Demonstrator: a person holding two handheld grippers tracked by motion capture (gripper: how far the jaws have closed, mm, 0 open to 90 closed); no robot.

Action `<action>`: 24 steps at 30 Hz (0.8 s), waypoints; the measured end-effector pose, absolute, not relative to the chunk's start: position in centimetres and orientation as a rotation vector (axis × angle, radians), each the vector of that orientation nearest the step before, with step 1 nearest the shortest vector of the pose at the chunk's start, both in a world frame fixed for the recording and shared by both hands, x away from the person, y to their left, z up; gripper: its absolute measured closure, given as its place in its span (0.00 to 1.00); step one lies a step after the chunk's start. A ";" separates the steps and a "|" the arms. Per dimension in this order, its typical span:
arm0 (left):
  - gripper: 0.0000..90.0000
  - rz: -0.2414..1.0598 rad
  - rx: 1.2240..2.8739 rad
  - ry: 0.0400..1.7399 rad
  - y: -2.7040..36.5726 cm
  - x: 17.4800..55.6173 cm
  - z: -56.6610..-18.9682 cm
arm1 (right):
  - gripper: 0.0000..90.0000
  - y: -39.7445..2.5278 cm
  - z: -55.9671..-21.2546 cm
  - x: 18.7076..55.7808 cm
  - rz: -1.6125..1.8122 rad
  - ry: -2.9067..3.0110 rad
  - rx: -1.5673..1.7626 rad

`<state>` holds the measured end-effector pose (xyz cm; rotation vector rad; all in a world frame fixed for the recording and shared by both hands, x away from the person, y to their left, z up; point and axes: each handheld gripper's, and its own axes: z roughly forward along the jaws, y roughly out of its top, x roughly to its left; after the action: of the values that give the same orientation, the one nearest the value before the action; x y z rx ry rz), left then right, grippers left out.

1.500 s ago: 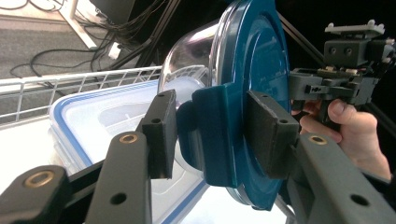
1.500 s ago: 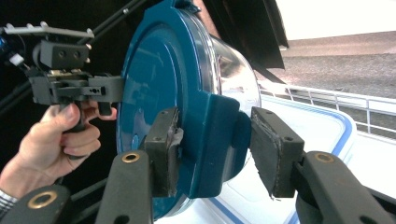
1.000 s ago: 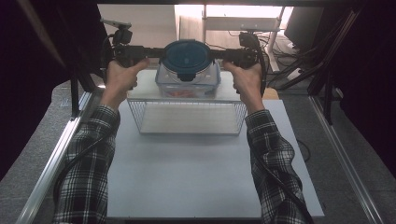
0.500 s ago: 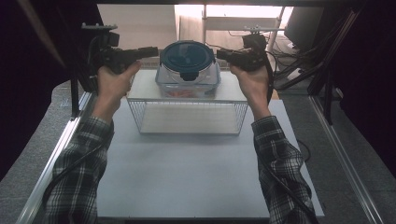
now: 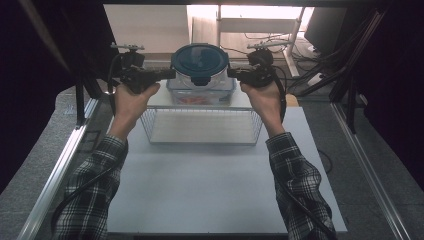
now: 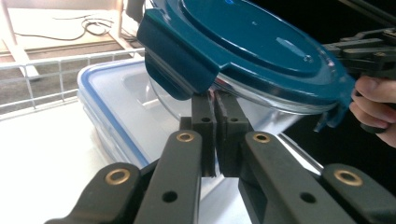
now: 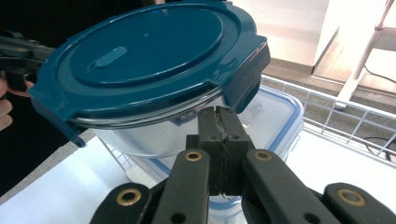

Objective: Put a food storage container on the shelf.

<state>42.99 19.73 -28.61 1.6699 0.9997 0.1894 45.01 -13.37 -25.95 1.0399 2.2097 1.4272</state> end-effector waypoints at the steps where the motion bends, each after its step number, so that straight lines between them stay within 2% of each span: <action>1: 0.98 0.185 1.667 1.002 19.7 43.1 -28.6 | 0.99 -13.4 -26.0 45.1 1.426 2.206 1.047; 9: 0.97 0.202 1.678 1.026 19.5 43.6 -28.3 | 0.99 -13.3 -26.2 45.7 1.431 2.187 1.072; 14: 0.92 0.196 1.678 1.008 19.6 43.0 -28.7 | 0.95 -13.5 -26.2 45.4 1.437 2.202 1.062; 17: 0.82 0.224 1.697 0.997 19.6 42.3 -29.0 | 0.89 -13.6 -26.3 45.1 1.446 2.215 1.054; 18: 0.73 0.242 1.708 0.992 19.6 42.0 -29.1 | 0.83 -13.6 -26.4 44.7 1.458 2.232 1.047; 19: 0.70 0.242 1.708 0.992 19.6 42.0 -29.1 | 0.83 -13.6 -26.4 44.7 1.458 2.232 1.047; 20: 0.70 0.253 1.715 0.989 19.6 41.7 -29.1 | 0.79 -13.6 -26.5 44.5 1.460 2.238 1.038; 21: 0.63 0.255 1.718 0.992 19.6 41.6 -29.1 | 0.76 -13.5 -26.6 44.3 1.462 2.245 1.026; 24: 0.58 0.248 1.733 0.988 19.6 41.0 -29.4 | 0.68 -13.4 -26.9 43.7 1.462 2.263 1.007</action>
<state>41.05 19.55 -29.37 1.7327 0.9885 0.2476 43.72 -13.42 -26.85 1.0070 2.2631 1.4619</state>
